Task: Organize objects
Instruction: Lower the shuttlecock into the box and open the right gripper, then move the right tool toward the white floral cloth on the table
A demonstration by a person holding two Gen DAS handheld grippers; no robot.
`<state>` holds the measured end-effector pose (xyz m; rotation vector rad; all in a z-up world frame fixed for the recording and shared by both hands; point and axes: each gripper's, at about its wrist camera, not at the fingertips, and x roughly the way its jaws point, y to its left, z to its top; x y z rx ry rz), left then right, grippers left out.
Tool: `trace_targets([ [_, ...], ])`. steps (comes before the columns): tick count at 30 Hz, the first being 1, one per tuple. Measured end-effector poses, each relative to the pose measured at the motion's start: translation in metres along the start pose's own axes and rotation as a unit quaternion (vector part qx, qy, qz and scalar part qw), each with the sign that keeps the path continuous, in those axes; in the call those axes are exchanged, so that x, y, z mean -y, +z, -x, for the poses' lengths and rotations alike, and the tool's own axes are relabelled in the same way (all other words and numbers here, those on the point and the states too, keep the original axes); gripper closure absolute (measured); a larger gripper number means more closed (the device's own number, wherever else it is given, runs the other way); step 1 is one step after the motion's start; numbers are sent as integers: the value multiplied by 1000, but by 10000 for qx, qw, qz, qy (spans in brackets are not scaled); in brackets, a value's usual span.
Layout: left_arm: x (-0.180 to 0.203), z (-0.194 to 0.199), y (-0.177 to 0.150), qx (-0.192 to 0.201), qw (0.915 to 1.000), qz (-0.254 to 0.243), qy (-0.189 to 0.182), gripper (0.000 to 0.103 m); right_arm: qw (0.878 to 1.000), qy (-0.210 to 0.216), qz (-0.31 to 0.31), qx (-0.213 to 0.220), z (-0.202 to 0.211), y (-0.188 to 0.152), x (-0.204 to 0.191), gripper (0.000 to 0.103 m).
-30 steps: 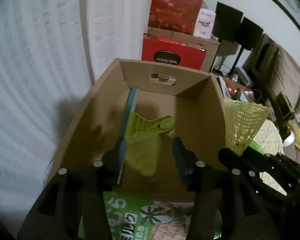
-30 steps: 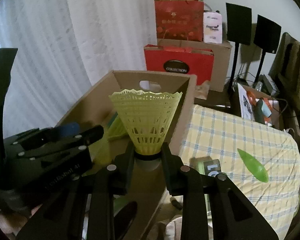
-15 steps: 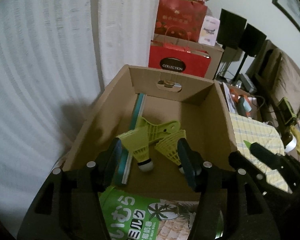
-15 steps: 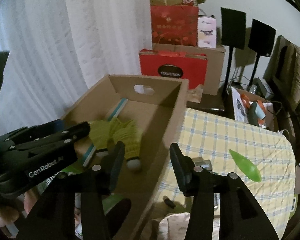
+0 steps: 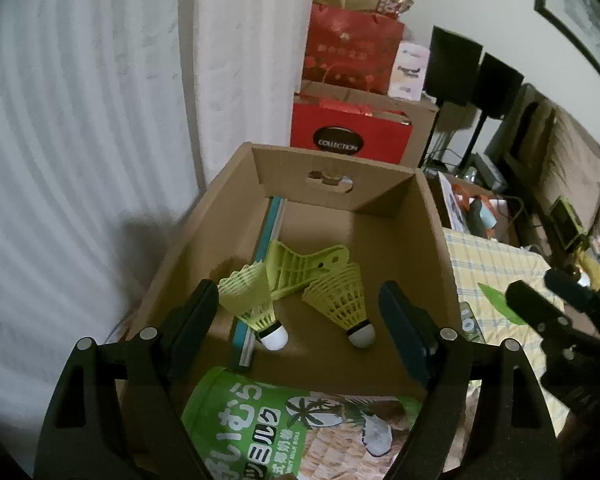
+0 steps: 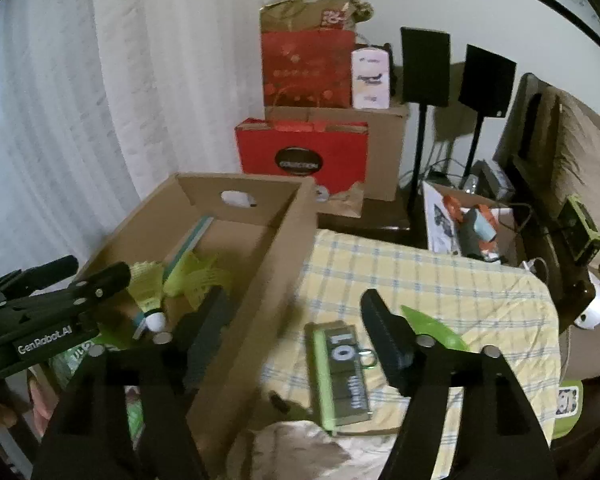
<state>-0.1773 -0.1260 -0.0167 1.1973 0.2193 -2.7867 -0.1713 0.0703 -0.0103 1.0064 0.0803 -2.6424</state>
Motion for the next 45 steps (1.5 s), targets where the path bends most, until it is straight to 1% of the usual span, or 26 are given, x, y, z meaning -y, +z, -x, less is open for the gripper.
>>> trace_targets([
  [1, 1, 1, 0, 11, 10000, -4, -13, 21, 10000, -4, -13, -7, 1, -1, 3, 23],
  [2, 2, 2, 0, 25, 10000, -2, -43, 17, 10000, -12, -26, -12, 3, -1, 5, 20],
  [3, 3, 3, 1, 50, 9999, 9, -87, 9, 10000, -26, -31, -14, 4, 0, 8, 19],
  [4, 3, 5, 1, 85, 9999, 23, -134, 6, 10000, -62, -33, -21, 6, -1, 12, 18],
  [7, 8, 9, 1, 111, 9997, 10, -222, 6, 9999, -96, -70, -20, 10, -2, 21, 7],
  [8, 11, 10, 0, 126, 9997, -24, -220, 6, 9999, -96, -94, -9, 12, -3, 24, 1],
  [10, 17, 13, 0, 158, 9996, -104, -223, 0, 9998, -113, -143, 18, 17, -4, 30, 1],
  [21, 50, 26, -8, 214, 9982, -348, -448, 0, 9987, -369, -333, 111, 43, -11, 68, 1],
  [29, 82, 25, -18, -36, 9959, -546, -716, 0, 9968, -596, -525, 116, 59, -24, 108, 1],
  [36, 106, 24, -27, -62, 9945, -618, -848, 0, 9950, -713, -687, 97, 70, -41, 138, 1],
  [45, 133, 20, -46, -291, 9899, -832, -1107, 0, 9954, -667, -685, -44, 74, -66, 152, 1],
])
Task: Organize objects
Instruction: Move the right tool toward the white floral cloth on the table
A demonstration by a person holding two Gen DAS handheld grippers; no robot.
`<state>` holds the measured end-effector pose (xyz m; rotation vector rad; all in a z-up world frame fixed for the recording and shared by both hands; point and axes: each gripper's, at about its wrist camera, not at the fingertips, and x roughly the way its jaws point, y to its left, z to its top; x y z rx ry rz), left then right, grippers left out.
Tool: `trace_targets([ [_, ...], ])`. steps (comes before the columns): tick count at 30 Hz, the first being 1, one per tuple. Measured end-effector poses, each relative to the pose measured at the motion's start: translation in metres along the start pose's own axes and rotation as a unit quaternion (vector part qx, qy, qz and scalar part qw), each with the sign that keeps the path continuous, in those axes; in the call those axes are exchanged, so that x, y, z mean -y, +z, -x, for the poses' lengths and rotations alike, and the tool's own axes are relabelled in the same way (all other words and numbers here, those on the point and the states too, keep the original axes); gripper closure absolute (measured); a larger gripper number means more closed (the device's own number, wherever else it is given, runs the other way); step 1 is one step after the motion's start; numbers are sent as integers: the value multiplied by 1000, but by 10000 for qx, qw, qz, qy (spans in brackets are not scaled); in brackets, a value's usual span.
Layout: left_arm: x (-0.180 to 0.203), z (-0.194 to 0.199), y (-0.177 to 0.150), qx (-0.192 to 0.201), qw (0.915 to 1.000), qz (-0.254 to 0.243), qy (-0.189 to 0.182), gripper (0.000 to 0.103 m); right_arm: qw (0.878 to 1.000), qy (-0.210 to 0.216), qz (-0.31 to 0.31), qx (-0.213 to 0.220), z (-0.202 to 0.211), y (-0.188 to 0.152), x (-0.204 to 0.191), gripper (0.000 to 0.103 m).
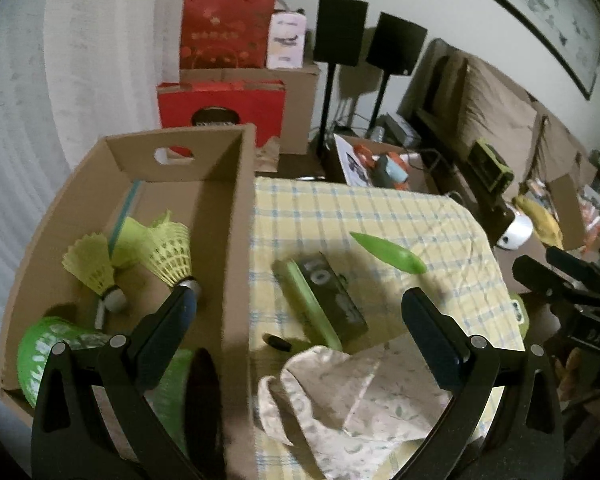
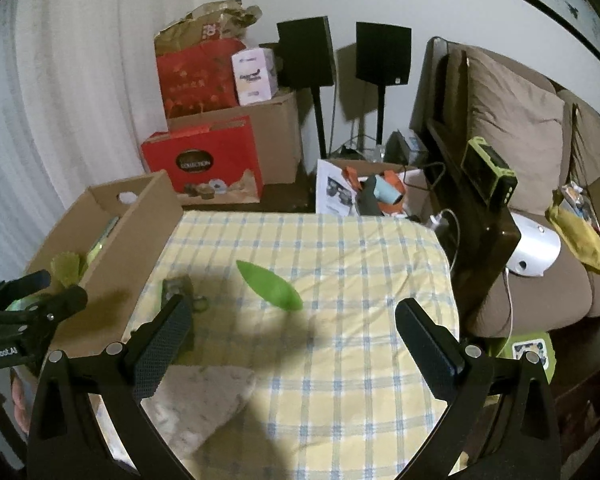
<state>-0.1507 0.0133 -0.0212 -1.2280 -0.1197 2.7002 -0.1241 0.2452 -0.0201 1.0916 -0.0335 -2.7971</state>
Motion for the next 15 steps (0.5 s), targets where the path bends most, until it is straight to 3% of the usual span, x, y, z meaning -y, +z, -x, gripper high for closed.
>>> trace_targets([
  [8, 12, 0, -30, -211, 9996, -122, -108, 1, 9996, 188, 131, -183, -1, -28, 0, 1],
  [15, 5, 13, -41, -131, 9998, 78, -134, 0, 9959, 711, 300, -471, -11, -54, -21, 1],
])
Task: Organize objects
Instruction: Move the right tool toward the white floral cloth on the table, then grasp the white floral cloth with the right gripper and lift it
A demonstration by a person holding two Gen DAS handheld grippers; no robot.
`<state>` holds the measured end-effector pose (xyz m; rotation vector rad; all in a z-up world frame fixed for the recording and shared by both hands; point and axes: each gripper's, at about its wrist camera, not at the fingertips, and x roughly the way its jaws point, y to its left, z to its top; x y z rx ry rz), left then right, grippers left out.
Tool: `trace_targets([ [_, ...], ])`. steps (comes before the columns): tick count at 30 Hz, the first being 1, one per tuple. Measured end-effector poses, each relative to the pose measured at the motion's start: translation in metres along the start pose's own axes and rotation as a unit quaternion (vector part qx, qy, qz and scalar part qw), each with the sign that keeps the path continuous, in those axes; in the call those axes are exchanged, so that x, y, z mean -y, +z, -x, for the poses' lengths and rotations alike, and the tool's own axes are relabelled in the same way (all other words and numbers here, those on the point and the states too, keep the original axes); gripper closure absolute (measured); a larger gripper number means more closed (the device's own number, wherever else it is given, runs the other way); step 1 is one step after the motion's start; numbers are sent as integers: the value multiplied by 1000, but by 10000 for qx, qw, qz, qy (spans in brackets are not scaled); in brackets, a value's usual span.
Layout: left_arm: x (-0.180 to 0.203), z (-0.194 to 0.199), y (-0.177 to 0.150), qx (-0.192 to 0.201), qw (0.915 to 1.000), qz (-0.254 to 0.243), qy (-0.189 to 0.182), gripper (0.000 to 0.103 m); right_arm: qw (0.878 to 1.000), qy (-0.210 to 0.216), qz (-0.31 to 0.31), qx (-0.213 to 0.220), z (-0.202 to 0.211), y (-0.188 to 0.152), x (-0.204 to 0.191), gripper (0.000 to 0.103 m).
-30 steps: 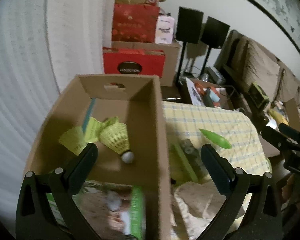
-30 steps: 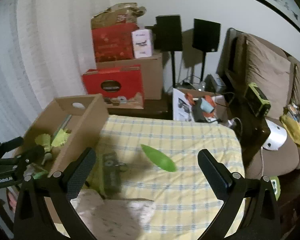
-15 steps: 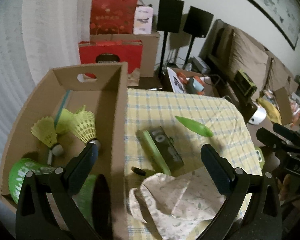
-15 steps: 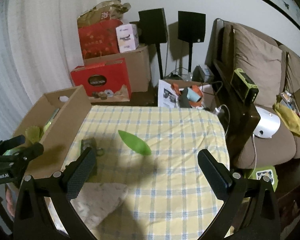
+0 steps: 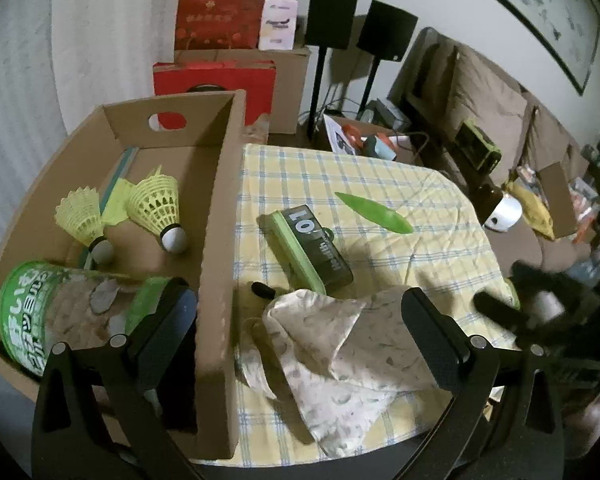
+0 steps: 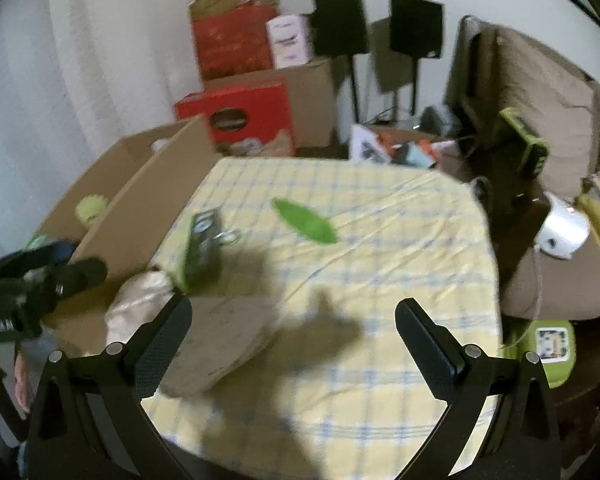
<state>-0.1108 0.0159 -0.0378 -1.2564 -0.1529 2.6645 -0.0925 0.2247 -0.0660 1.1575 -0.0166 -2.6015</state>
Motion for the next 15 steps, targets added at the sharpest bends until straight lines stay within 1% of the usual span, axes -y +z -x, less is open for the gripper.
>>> trace_targets([
  [4, -4, 5, 0, 14, 10000, 42, 80, 0, 9990, 252, 332, -185, -12, -10, -29, 1],
  [7, -6, 6, 1, -26, 9999, 84, 73, 1, 9970, 460, 535, -321, -20, -16, -48, 1],
  [12, -11, 9, 1, -27, 9998, 172, -11, 1, 9916, 858, 813, -518, -30, -24, -77, 5],
  [15, -12, 12, 2, -35, 9997, 226, -30, 0, 9905, 872, 931, -508, -32, -27, -89, 7],
])
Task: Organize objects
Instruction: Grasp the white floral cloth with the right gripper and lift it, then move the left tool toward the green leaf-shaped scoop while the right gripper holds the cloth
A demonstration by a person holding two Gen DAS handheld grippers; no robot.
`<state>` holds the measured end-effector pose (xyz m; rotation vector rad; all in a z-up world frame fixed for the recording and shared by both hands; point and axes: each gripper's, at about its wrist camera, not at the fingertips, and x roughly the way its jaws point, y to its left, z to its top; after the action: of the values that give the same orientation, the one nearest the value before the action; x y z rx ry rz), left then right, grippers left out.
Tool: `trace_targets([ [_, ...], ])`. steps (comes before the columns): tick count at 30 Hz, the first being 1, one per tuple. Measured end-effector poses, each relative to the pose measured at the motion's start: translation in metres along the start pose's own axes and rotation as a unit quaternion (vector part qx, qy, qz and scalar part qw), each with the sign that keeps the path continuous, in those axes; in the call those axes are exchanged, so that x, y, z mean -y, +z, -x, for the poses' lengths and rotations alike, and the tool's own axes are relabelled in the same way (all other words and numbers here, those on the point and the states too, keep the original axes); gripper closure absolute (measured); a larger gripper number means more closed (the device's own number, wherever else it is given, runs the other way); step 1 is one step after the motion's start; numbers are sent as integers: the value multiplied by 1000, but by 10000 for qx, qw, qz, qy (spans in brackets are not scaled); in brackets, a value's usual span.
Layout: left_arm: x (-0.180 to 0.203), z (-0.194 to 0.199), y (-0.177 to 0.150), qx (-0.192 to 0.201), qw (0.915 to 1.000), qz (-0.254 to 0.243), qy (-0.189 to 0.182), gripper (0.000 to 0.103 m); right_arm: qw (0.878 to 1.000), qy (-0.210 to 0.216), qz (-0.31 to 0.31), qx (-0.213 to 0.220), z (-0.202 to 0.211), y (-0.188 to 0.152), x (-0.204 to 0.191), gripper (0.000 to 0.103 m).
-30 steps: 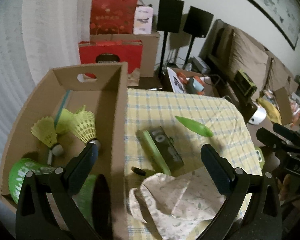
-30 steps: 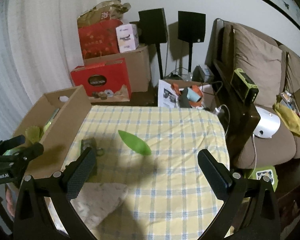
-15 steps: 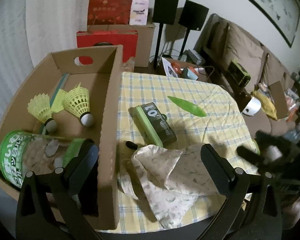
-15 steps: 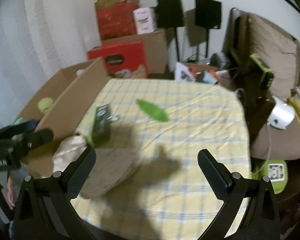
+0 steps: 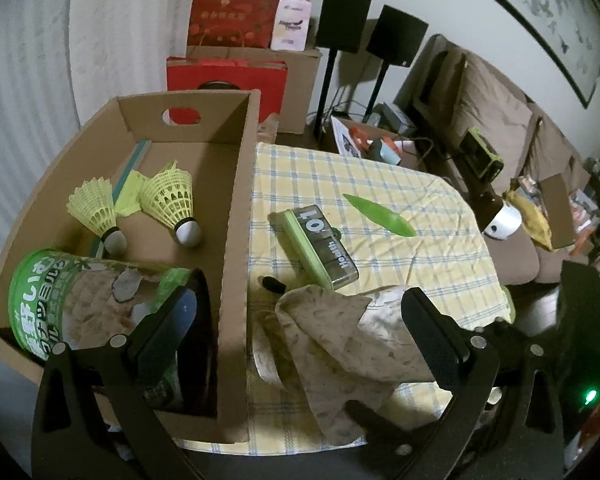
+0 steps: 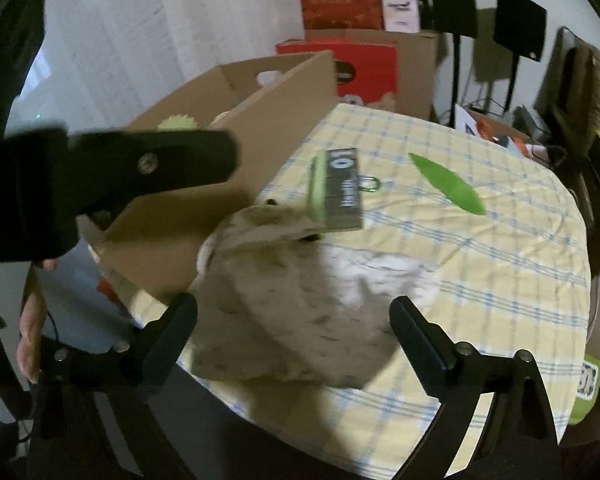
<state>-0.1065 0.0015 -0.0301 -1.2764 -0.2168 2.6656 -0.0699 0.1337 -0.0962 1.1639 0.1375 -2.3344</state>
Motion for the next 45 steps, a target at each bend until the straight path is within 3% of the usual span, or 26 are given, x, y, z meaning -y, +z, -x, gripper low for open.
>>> trace_targets([
  [6, -3, 8, 3, 120, 9998, 21, 133, 1, 9998, -7, -170, 88, -4, -3, -1, 14],
  [12, -17, 15, 1, 228, 9978, -5, 618, 1, 9998, -104, -177, -17, -13, -5, -6, 26],
  [22, -39, 17, -10, 83, 9975, 241, 653, 1, 9983, -383, 65, -427, -40, -7, -14, 46],
  [25, -40, 16, -11, 39, 9979, 280, 584, 1, 9981, -386, -39, -472, -42, -6, -9, 62],
  [26, -40, 17, -11, 38, 9979, 287, 571, 1, 9982, -356, -79, -466, -42, -6, -7, 80],
  [29, -38, 17, -9, 12, 9983, 349, 456, 1, 9986, -199, -290, -407, -39, -5, 3, 88],
  [36, -31, 25, 2, 124, 9987, 368, 318, 1, 9976, -27, -666, 166, 5, 4, 19, 90],
  [45, -14, 24, 19, 133, 9994, 270, 148, 1, 9882, -343, -1187, 901, 76, 23, 63, 90],
])
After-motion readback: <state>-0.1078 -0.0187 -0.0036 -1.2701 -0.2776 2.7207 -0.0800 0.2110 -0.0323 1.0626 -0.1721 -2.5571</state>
